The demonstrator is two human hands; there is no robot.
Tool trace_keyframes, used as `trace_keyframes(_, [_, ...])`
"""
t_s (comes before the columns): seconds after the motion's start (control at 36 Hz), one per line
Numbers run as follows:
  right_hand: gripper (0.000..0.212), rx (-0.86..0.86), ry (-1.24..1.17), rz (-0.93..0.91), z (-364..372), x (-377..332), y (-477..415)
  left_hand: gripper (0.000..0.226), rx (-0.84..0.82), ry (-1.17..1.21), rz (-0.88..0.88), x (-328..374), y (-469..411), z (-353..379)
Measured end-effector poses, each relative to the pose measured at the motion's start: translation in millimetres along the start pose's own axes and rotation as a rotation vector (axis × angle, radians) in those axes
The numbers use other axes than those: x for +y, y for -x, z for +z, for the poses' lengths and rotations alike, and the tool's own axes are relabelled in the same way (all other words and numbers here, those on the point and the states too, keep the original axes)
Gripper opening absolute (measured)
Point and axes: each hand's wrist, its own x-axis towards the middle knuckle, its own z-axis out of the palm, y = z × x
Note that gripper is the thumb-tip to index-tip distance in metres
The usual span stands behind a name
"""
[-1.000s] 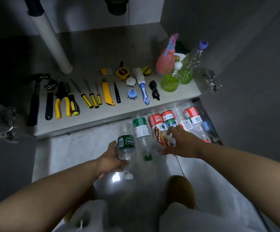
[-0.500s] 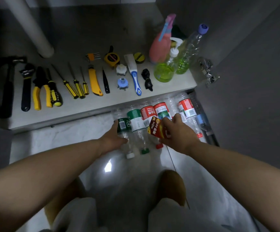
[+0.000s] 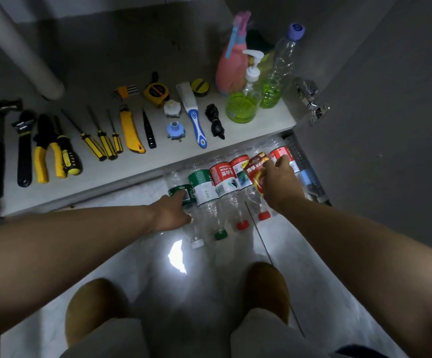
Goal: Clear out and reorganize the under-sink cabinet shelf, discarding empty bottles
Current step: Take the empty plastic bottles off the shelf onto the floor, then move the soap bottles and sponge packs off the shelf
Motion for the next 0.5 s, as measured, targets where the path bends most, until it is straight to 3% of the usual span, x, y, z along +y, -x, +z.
trace_keyframes(0.17, [0.078, -0.051, -0.131, -0.012, 12, -2, 5, 0.079, 0.089, 0.032, -0.004, -9, -5, 8])
trace_keyframes(0.31, [0.083, -0.022, -0.096, -0.025, 12, 0, 14, 0.077, 0.128, 0.053, 0.028, -15, -6, 11])
trace_keyframes(0.5, [0.061, 0.001, -0.088, -0.211, -6, -7, 14, 0.071, 0.15, 0.029, 0.092, -19, 2, 3])
